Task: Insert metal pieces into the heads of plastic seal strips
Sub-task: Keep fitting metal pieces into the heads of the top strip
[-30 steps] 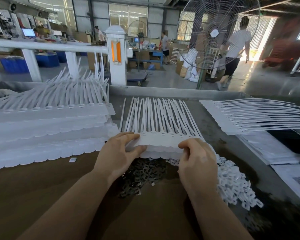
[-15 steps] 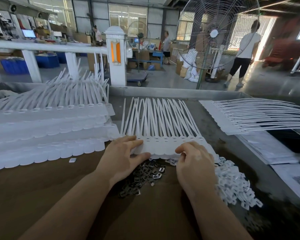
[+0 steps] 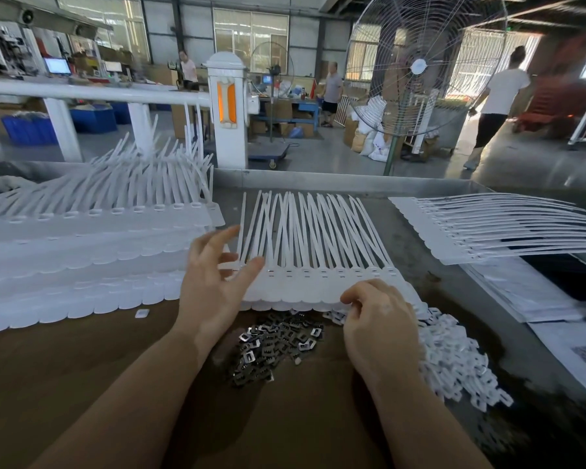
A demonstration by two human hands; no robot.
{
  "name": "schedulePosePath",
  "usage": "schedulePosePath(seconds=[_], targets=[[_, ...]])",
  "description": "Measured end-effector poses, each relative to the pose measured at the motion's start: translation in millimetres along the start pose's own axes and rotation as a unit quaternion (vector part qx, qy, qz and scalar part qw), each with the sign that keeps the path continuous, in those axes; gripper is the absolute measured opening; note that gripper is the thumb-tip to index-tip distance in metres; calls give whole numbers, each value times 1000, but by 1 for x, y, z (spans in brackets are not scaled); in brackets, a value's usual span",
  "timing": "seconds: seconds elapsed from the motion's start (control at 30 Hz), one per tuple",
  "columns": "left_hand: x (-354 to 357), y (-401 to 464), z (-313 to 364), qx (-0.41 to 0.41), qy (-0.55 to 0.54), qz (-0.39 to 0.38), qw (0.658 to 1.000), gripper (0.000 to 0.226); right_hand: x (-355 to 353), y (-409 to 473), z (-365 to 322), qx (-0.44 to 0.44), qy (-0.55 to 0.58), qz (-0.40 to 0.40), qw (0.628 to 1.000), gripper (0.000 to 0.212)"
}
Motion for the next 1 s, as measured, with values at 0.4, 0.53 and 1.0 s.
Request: schedulePosePath(seconds=[0.4,0.53,1.0], targets=[[-14,12,-21,-130,-186,140,964,69,-2,0,-2,-11,15,0,1000,19],[-15,14,-26,-135,-164,144,967,69,-2,0,-2,-11,18,-7,1000,20],[-25,22,-23,-170,-266,93,944,66,-2,0,-2,-23,28,3,999,19]])
Point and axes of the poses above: each hand's wrist, its own y-axis towards the middle knuckle, its own x-axis out of the palm, z = x × y, the point moved 3 cm from there along y, towards the middle knuckle, and after that the axes turned 5 degrees about z, right-handed, at the moved point
